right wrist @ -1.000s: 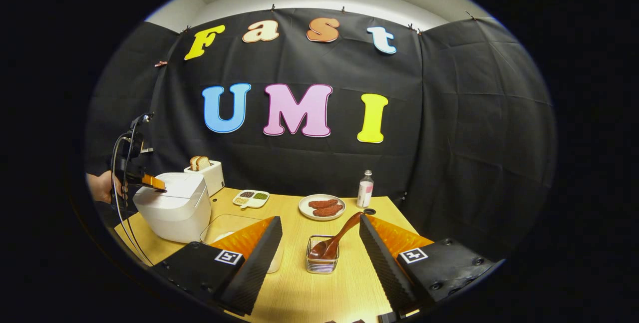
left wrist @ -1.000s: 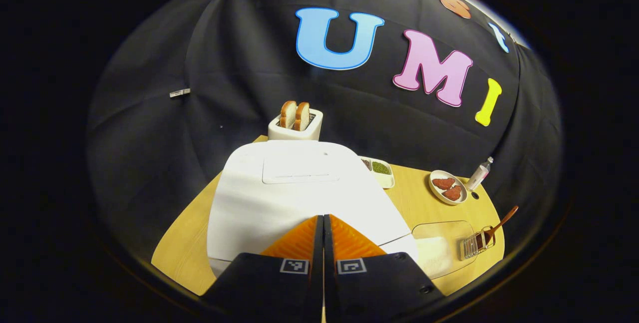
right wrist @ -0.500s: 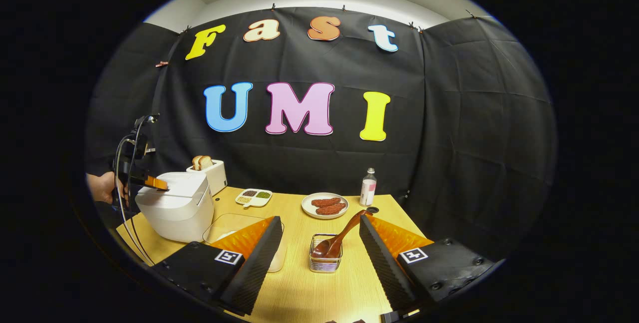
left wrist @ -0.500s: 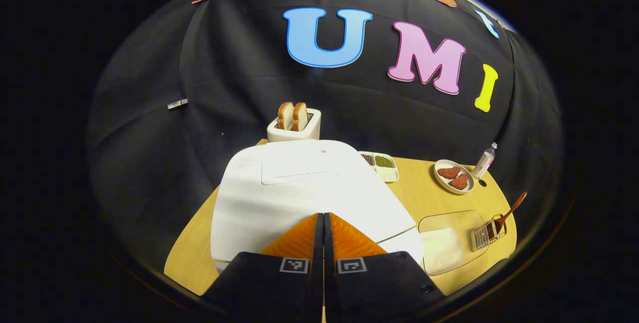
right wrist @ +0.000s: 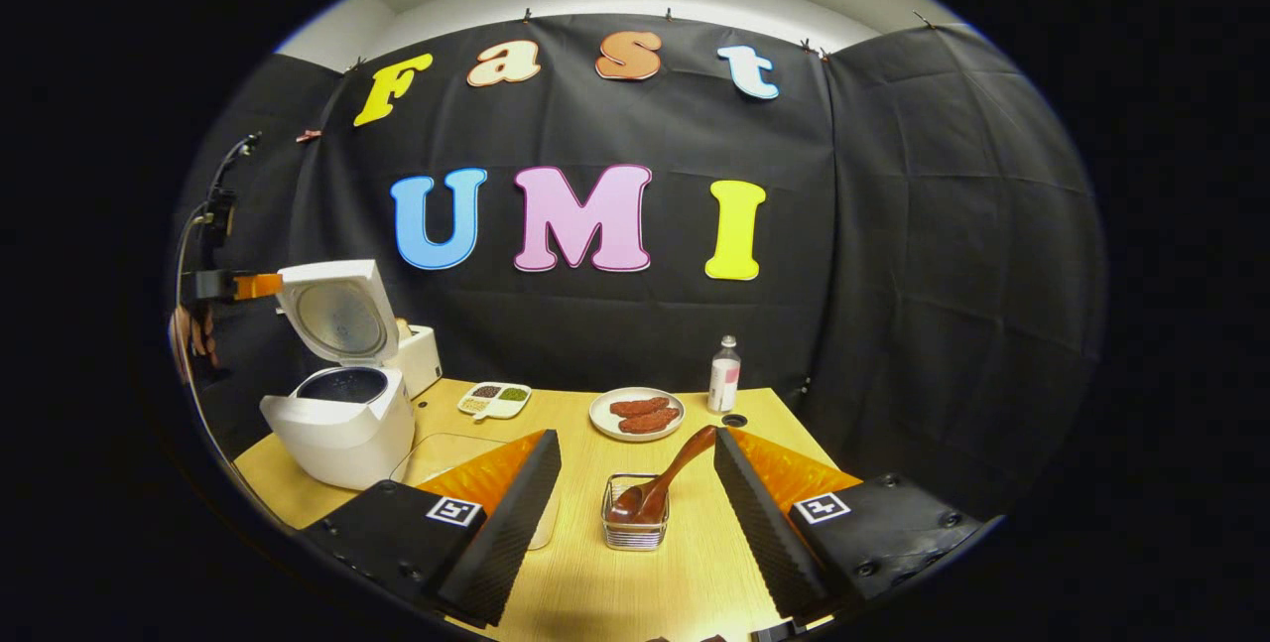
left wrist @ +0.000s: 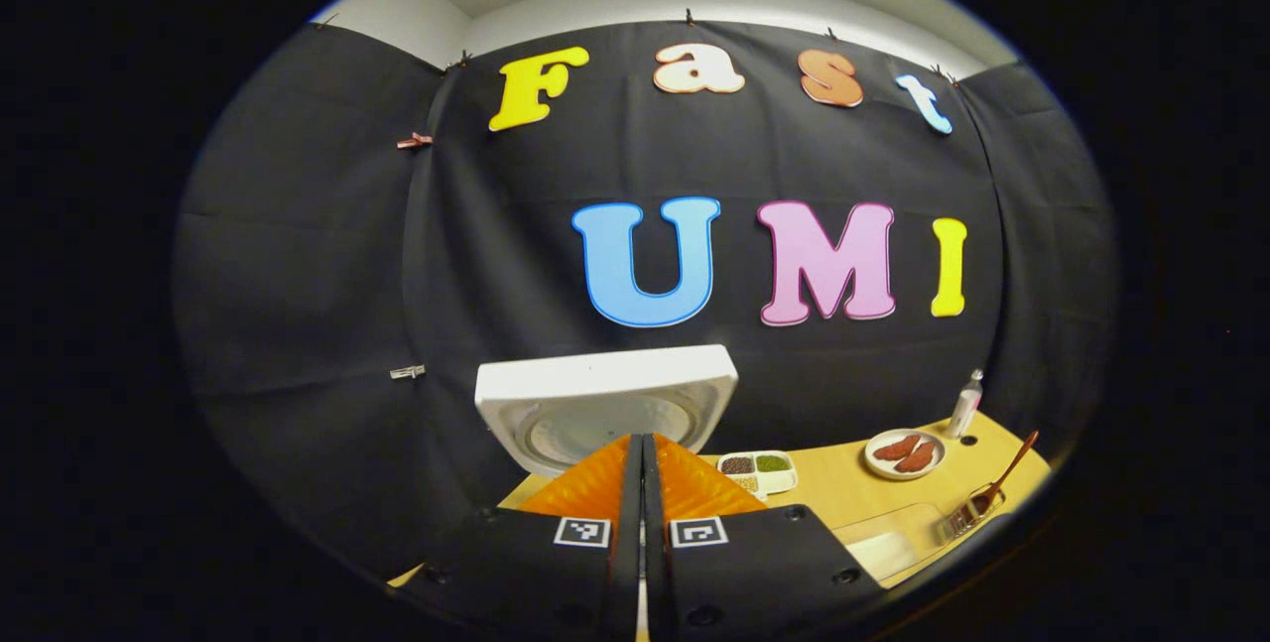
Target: Close the left gripper, press the button to open the rice cooker; take a wooden spoon from the chopstick holder with the right hand, scoop a spoonful of rice and pour it into the rice cooker, then put the wooden spoon back into the chopstick holder.
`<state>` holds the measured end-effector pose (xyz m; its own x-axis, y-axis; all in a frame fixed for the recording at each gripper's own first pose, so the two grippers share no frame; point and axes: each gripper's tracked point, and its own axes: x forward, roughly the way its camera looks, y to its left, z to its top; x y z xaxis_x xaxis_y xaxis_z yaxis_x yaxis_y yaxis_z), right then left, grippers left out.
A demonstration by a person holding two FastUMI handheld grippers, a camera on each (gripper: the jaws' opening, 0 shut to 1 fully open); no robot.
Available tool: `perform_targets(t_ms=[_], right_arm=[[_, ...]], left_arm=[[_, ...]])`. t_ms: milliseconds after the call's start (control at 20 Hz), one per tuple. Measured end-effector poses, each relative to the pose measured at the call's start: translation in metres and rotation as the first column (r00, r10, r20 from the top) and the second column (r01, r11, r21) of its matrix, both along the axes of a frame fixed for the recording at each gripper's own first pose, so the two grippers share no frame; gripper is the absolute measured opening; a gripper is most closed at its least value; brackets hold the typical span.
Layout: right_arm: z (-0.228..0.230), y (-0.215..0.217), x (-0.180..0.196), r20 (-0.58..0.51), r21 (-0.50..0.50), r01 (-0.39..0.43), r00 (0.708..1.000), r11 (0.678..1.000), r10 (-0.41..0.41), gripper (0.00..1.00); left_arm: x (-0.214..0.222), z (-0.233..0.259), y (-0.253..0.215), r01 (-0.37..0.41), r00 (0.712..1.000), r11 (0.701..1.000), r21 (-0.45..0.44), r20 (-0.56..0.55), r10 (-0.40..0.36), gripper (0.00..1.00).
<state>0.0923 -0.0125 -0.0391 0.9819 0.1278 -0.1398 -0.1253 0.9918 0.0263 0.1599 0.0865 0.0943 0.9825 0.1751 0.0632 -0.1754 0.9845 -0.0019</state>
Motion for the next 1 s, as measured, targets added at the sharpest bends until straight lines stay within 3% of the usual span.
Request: perform_targets(t_ms=[200, 350, 450, 500, 600, 650, 1000], right_arm=[[-0.012, -0.007, 0.023, -0.026, 0.003, -0.002, 1.0, 1.0, 0.002, 0.98], [-0.029, -0.01, 0.041, -0.07, 0.029, -0.01, 0.997, 1.0, 0.012, 0.98], [-0.042, -0.011, 0.052, -0.109, 0.043, -0.014, 0.994, 0.999, 0.018, 0.98], [-0.049, -0.014, 0.06, -0.128, 0.048, -0.014, 0.992, 0.999, 0.02, 0.98], [-0.065, -0.019, 0.074, -0.168, 0.069, -0.016, 0.985, 0.998, 0.027, 0.98], [-0.074, -0.022, 0.079, -0.19, 0.079, -0.015, 0.981, 0.997, 0.029, 0.98], [-0.128, -0.035, 0.122, -0.313, 0.153, -0.009, 0.948, 0.988, 0.057, 0.99]], left_arm=[[-0.036, -0.01, -0.015, -0.003, 1.0, 0.999, -0.034, -0.028, 0.002, 0.09], [-0.054, -0.023, -0.023, -0.029, 0.998, 0.999, -0.037, -0.063, 0.026, 0.16], [-0.064, -0.034, -0.033, -0.028, 0.996, 0.999, -0.034, -0.085, 0.026, 0.34], [-0.069, -0.039, -0.039, -0.031, 0.996, 0.999, -0.033, -0.088, 0.027, 0.39], [-0.061, -0.052, -0.05, -0.045, 0.994, 0.998, -0.043, -0.098, 0.041, 0.77], [-0.079, -0.054, -0.054, -0.054, 0.993, 0.997, -0.052, -0.108, 0.048, 0.97], [-0.115, -0.092, -0.078, -0.189, 0.965, 0.977, -0.097, -0.2, 0.167, 0.97]])
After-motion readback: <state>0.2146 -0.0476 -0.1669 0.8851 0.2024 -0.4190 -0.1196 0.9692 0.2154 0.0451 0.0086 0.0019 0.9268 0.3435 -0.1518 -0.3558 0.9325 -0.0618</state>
